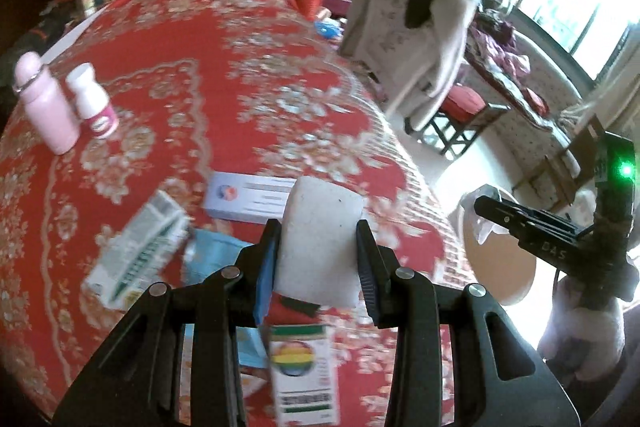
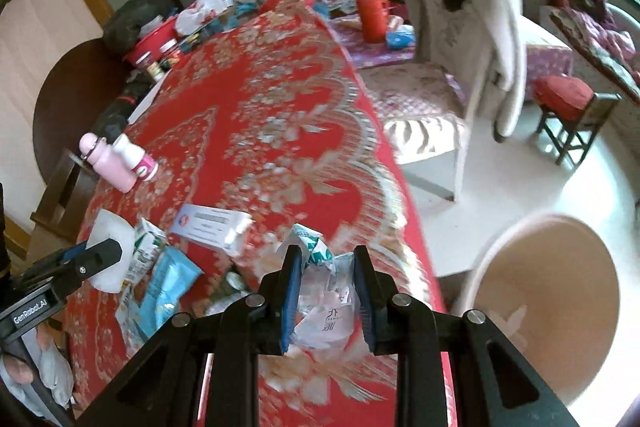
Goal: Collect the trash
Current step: 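Carry the white sponge and tissue wrapper with both tools over the beige bin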
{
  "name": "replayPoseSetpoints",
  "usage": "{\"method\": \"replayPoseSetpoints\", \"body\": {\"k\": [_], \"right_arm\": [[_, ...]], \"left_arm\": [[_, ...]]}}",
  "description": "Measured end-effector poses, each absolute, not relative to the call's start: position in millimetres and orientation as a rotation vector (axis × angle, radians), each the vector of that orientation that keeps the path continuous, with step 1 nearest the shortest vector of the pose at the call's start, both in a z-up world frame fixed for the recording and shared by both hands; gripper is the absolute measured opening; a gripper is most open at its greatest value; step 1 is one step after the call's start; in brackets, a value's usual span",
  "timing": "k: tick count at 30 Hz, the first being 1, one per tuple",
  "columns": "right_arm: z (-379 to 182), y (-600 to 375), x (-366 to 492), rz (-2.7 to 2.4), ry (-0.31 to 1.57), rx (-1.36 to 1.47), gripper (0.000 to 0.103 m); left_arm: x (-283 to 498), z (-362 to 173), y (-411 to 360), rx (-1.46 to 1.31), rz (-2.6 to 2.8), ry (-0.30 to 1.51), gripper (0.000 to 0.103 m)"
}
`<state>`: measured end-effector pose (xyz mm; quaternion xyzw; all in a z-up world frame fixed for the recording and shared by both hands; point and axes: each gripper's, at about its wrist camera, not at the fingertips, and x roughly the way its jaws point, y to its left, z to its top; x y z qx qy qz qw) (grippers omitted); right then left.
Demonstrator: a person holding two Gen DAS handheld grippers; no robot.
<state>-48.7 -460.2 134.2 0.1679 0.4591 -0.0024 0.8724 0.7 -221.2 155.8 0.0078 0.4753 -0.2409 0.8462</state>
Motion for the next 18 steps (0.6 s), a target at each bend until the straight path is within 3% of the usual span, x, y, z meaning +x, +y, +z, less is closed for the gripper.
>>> {"method": "replayPoseSetpoints", "body": {"k": [18], "right_arm": [[125.5, -561.8, -132.9, -0.142, 0.982, 0.425, 0.025]], "left_arm": [[-53.9, 149.0, -352.0, 0.085, -0.671, 1.028, 0.034]]}}
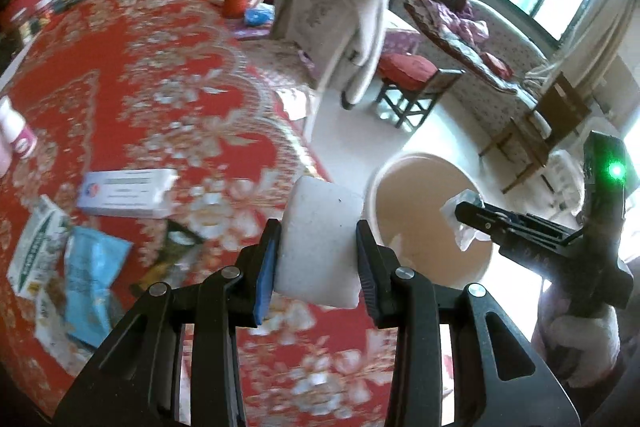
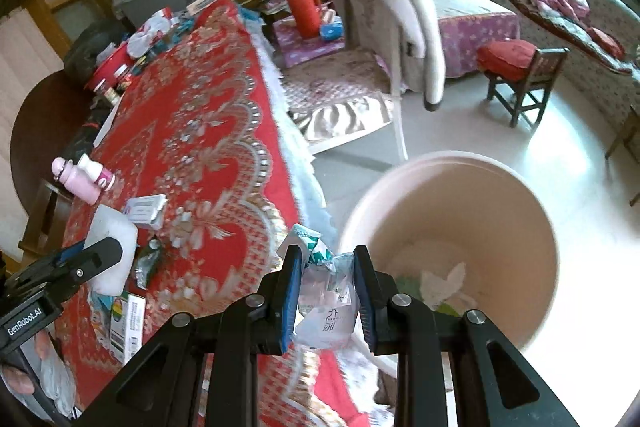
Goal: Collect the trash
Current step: 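Carry the white sponge and tissue wrapper with both tools over the beige bin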
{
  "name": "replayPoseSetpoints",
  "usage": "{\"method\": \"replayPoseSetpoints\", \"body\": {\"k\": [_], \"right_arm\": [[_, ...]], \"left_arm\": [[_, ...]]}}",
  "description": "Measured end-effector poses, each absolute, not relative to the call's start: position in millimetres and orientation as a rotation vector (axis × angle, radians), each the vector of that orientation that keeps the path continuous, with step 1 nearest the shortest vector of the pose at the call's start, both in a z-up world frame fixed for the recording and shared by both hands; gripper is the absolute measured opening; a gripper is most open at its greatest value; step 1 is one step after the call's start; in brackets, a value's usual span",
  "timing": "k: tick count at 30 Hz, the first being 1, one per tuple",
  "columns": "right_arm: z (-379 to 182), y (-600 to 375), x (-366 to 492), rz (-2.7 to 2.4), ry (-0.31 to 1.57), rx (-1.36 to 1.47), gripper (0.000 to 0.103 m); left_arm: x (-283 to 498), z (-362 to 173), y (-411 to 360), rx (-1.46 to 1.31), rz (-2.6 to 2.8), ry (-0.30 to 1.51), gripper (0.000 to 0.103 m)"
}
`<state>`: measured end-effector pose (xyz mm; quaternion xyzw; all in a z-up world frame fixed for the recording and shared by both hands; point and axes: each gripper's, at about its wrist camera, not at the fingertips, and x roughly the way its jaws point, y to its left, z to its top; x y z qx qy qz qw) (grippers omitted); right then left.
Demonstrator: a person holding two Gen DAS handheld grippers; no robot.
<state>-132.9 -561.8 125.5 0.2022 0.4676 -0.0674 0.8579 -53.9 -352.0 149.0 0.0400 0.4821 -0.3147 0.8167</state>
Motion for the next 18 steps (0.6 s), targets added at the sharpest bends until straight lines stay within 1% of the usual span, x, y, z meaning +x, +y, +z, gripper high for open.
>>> {"method": "replayPoseSetpoints", "body": {"k": [12, 18], "right_arm": [[114.8, -616.4, -166.7, -0.212, 1.002, 0.475, 0.025], [108.9, -633.6, -173.3, -0.229, 1.009, 0.492, 0.025]], "left_arm": [[-74.7, 128.7, -435.7, 0.116, -0.774, 1.074, 0.034], [-79.6, 120.6, -461.7, 0.132, -0.792, 1.088, 0.034]]}}
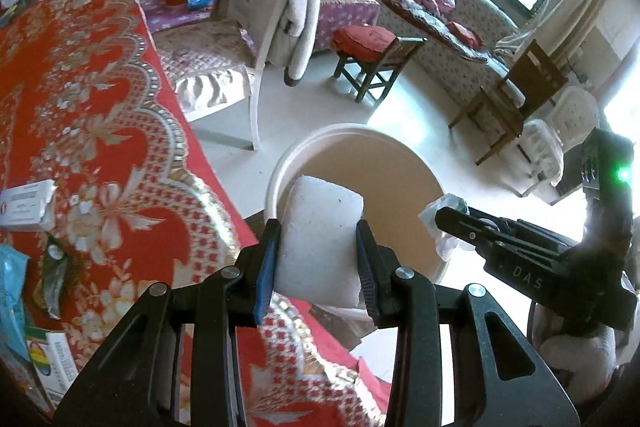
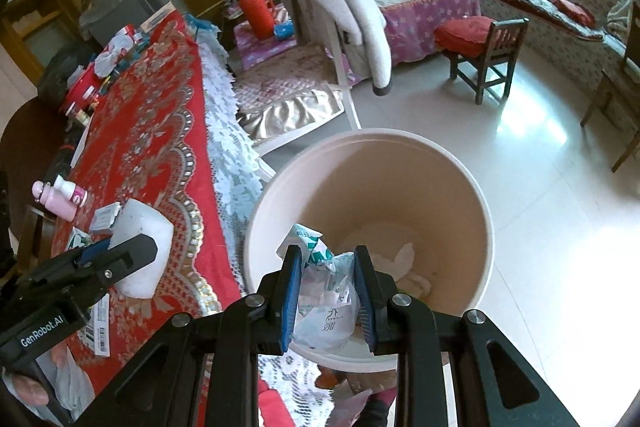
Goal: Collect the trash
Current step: 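Carry the white sponge and tissue wrapper with both tools over the beige bin, then open both tools to drop the sponge and wrapper into the bin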
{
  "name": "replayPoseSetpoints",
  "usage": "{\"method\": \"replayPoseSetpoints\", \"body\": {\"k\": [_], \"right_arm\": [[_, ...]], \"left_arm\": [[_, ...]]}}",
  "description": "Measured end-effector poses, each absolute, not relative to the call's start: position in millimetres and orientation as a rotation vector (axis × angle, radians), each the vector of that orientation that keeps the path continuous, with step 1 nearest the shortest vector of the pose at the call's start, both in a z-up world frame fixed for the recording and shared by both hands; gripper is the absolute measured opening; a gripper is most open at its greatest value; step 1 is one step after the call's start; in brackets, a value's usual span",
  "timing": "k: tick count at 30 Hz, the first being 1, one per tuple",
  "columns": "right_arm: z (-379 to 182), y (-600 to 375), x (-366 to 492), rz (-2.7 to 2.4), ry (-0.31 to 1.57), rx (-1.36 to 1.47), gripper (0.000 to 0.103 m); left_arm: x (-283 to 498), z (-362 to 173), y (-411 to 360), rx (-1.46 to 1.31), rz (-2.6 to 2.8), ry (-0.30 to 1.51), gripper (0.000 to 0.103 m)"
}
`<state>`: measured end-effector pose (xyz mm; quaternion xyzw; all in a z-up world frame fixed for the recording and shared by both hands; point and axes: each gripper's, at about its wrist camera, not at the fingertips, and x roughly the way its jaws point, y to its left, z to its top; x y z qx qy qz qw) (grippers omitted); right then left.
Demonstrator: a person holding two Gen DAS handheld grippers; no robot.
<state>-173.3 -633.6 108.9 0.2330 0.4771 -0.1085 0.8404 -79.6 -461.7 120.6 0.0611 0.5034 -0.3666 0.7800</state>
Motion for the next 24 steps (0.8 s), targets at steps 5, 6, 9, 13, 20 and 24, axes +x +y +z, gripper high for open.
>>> {"method": "replayPoseSetpoints", "body": {"k": [5, 6, 9, 13, 20, 24], "right_arm": [[104.0, -643.5, -176.1, -0.239, 1.015, 0.507, 0.025], [103.0, -644.9, -176.9, -0.241, 1.016, 0.507, 0.025], [100.9, -648.7, -175.9, -0.245, 1.021, 0.509, 0.025], [99.0, -653.7, -175.7, -0.252, 1.028, 0.507, 0.025], [92.7, -662.6, -175.5, -0.265, 1.046, 0.505, 0.025], [89.8, -665.3, -174.7, -0.273, 1.052, 0.515, 0.025]], "left_arm": [[-79.8, 115.9, -476.5, 0.140, -0.803, 1.092, 0.034], [-79.2, 114.8, -480.1, 0.143, -0.804, 1.093, 0.034], [-77.4, 111.0, -487.7, 0.142, -0.808, 1.102, 0.034], [-75.6, 105.6, -494.7, 0.130, -0.810, 1.119, 0.034], [-70.2, 91.2, -505.0, 0.108, -0.815, 1.169, 0.035], [-67.7, 88.6, -509.6, 0.098, -0.822, 1.184, 0.035]]}}
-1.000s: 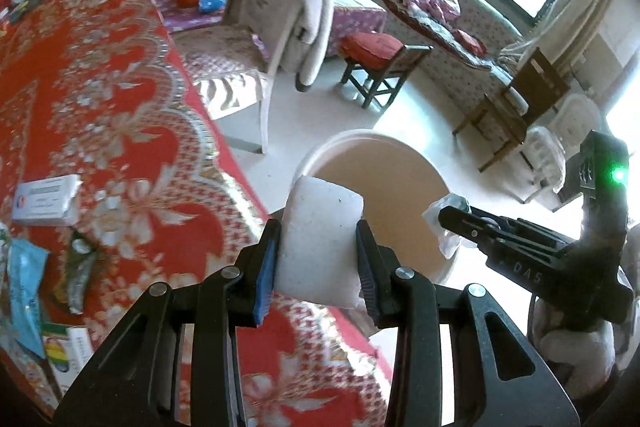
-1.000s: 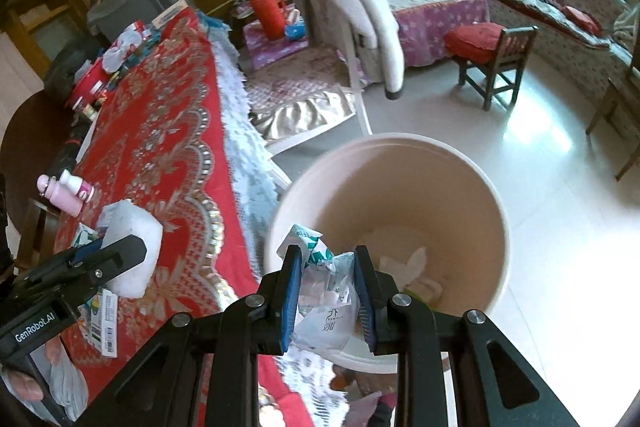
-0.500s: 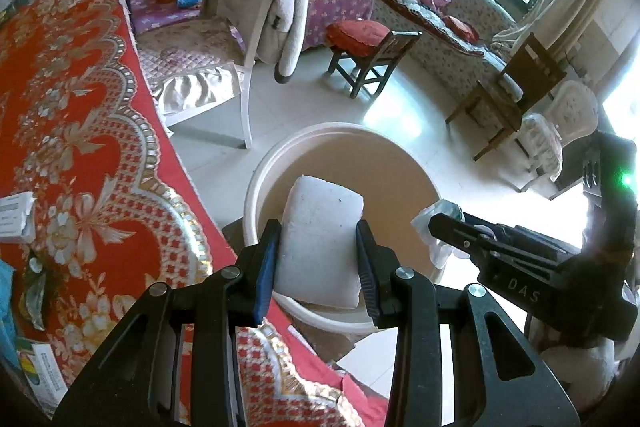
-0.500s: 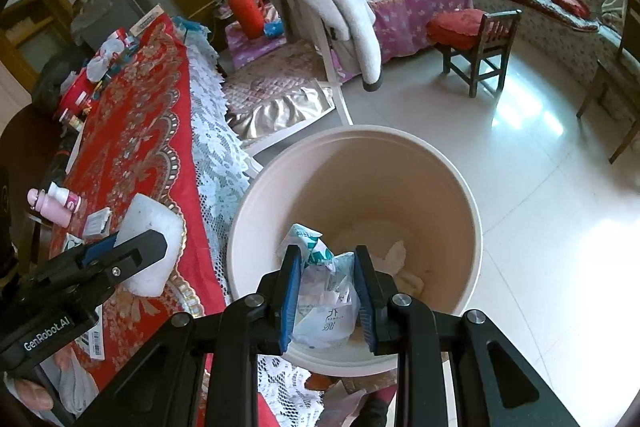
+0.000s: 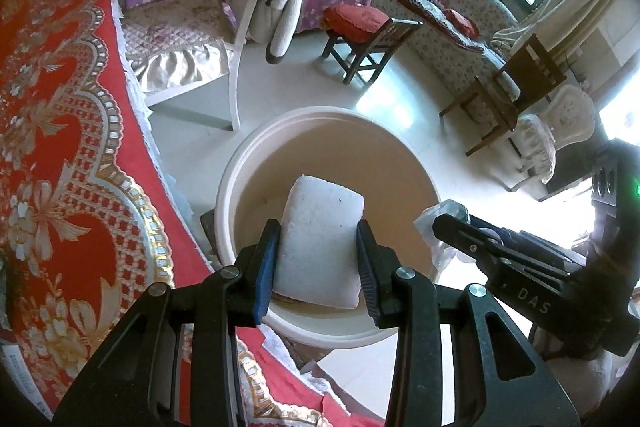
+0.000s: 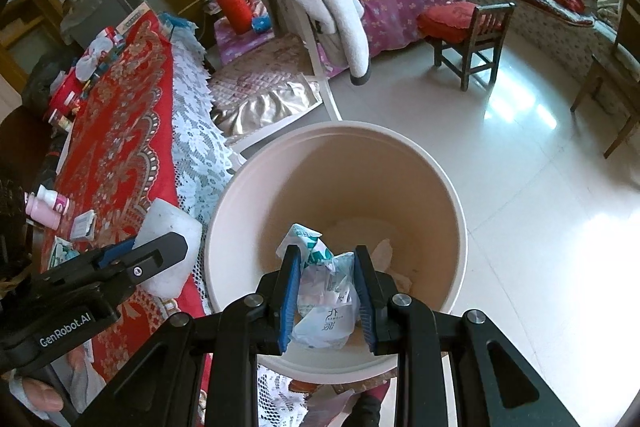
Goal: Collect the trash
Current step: 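Open both tools to drop the sponge and wrapper into the bin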
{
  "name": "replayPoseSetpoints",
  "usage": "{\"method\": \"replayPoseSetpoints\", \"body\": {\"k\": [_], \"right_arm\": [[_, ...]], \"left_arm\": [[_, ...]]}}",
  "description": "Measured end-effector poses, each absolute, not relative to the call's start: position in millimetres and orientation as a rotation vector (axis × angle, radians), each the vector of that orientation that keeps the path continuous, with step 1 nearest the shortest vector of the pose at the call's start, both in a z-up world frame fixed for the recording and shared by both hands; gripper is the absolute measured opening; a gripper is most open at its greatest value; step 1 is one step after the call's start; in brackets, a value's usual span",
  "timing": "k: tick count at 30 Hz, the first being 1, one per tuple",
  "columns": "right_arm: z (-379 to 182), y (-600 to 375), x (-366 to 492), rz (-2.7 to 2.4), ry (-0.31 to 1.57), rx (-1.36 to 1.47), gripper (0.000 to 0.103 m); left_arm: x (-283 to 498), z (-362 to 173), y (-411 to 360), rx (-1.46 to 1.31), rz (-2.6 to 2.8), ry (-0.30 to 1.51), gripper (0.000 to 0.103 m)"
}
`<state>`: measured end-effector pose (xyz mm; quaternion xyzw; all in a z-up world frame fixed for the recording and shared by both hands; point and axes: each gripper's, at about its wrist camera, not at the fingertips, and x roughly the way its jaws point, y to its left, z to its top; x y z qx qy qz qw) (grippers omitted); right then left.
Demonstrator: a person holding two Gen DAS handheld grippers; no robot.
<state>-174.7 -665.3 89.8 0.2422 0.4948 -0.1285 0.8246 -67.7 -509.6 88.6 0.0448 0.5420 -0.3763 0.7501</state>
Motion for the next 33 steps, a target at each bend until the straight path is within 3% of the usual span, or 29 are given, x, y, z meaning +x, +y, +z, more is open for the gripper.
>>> {"method": "replayPoseSetpoints", "body": {"k": [9, 12, 16, 20, 24, 33], "right_arm": [[85.5, -675.0, -175.5, -0.289, 1.056, 0.545, 0.036], [85.4, -679.0, -177.4, -0.285, 1.042, 0.564, 0.044], [84.2, -681.0, -177.3, -0.292, 1.049, 0.571, 0.045], [83.0, -682.2, -177.8, -0.295, 1.052, 0.587, 0.047], [82.4, -682.1, -178.7, -0.298, 1.045, 0.599, 0.059], [83.4, -675.3, -174.8, -0.290, 1.041, 0.605, 0.060]], "left_arm": [[-63.3, 83.4, -513.8, 0.031, -0.855, 1.216, 0.039], [-63.3, 83.5, -515.2, 0.020, -0.872, 1.224, 0.045], [-65.7, 84.0, -513.8, 0.011, -0.877, 1.220, 0.057], [-66.7, 83.5, -509.7, 0.010, -0.864, 1.227, 0.057], [-65.9, 85.7, -502.8, 0.012, -0.843, 1.213, 0.057], [-65.1, 93.6, -489.5, 0.029, -0.809, 1.186, 0.057]]}}
